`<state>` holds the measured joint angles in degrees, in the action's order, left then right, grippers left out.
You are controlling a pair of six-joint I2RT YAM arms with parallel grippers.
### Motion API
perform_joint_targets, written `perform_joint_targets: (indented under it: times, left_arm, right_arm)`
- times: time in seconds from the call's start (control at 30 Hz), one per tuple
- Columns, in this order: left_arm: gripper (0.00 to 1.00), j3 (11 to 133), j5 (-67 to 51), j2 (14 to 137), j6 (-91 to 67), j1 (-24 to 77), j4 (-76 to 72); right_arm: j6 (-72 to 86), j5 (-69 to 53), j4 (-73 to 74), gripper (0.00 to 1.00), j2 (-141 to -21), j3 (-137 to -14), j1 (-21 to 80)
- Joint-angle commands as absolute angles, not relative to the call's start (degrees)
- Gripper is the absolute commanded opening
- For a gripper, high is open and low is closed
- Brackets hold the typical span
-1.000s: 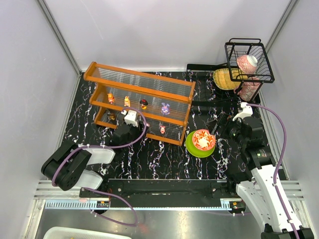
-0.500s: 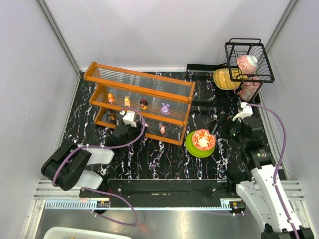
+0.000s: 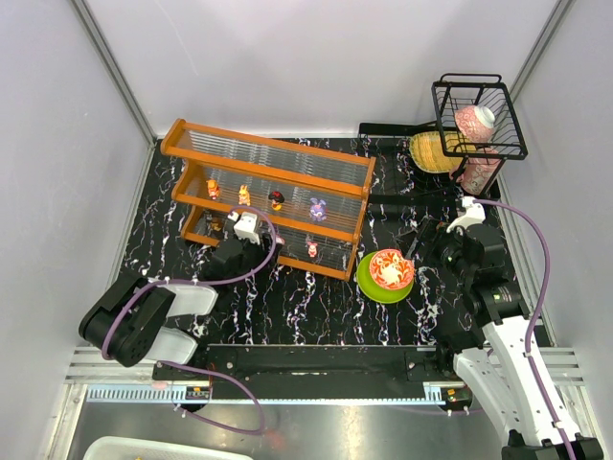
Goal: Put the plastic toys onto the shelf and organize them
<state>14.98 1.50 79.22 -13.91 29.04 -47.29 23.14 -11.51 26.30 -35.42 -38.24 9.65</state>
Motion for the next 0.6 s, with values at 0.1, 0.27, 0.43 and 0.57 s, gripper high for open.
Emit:
perform_joint_targets:
  times: [0.1,0.27,0.43,0.57]
  left_arm:
    - [0.59,15.47,-2.28,79.45,-12.66,27.69,-53.17]
    - [0.59,15.56,-2.99,79.89,-12.66,27.07,-53.61]
    - [0.61,15.73,-3.25,80.16,-12.66,26.72,-53.96]
    - [0.67,15.73,-3.25,80.33,-12.74,26.54,-54.05]
  right_arm:
    - [22.5,-11.34,24.87,1.0,-35.42,-38.85,9.4]
    - [22.5,-11.34,24.96,1.0,-35.51,-38.76,9.32]
    - [22.5,-11.43,24.87,1.0,-35.6,-38.76,9.4]
    - [22.5,-11.34,24.96,1.0,-35.6,-38.76,9.4]
